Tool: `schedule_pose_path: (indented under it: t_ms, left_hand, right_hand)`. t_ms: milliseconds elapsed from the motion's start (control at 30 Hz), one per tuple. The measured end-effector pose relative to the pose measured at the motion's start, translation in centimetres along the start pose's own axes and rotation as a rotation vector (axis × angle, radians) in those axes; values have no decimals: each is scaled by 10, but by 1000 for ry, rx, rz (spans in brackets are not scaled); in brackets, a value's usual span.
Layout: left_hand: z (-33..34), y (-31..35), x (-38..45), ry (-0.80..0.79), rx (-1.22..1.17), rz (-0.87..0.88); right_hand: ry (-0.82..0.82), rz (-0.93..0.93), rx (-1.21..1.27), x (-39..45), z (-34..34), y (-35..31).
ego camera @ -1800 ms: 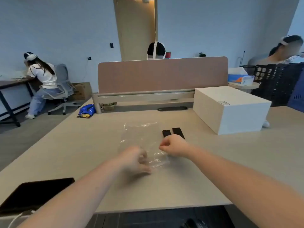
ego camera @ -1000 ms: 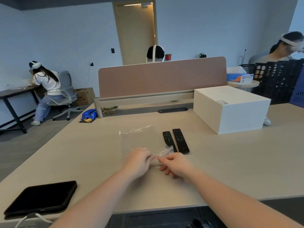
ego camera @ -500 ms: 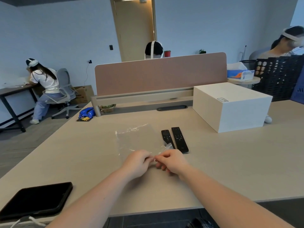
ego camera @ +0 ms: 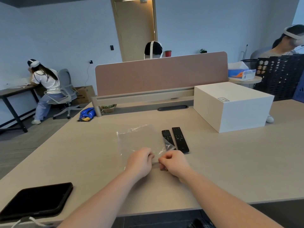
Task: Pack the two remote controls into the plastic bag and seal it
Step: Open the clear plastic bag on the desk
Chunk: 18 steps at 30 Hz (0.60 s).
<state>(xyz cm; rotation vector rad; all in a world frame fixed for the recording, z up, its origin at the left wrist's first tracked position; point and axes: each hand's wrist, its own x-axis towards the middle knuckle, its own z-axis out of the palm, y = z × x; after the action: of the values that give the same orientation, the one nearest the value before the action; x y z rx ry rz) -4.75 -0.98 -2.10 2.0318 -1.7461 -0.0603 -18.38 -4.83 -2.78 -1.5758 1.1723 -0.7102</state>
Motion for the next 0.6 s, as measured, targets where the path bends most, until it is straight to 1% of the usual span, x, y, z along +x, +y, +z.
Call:
schedule_pose_path:
  t_ms: [67, 100, 133, 167, 233, 300, 333, 433, 533, 600]
  left_hand:
    - [-4, -4, 6, 123, -81, -95]
    - [-6, -8, 8, 174, -108, -101]
    - [-9, -11, 9, 184, -115, -78]
    - [-12, -13, 9, 159, -120, -38]
    - [-17, -11, 3, 50, -119, 84]
    - [-18, -12, 0, -9, -31, 215]
    - [-19, -14, 2, -29, 17, 211]
    - [-32, -24, 12, -69, 97, 84]
    - [-43, -36, 17, -138, 360, 137]
    - [-51, -34, 17, -180, 396, 83]
  right_hand:
    - [9, 32, 27, -1, -3, -1]
    - [6, 53, 47, -2, -3, -1]
    - [6, 72, 65, -1, -3, -1]
    - [12, 86, 79, -1, -2, 0]
    - [45, 102, 99, 1, -1, 0]
    - [81, 111, 105, 2, 0, 0]
    - [97, 117, 107, 2, 0, 0]
    - [135, 140, 126, 5, 0, 0]
    - [144, 158, 106, 8, 1, -1]
    - [124, 172, 77, 9, 0, -3]
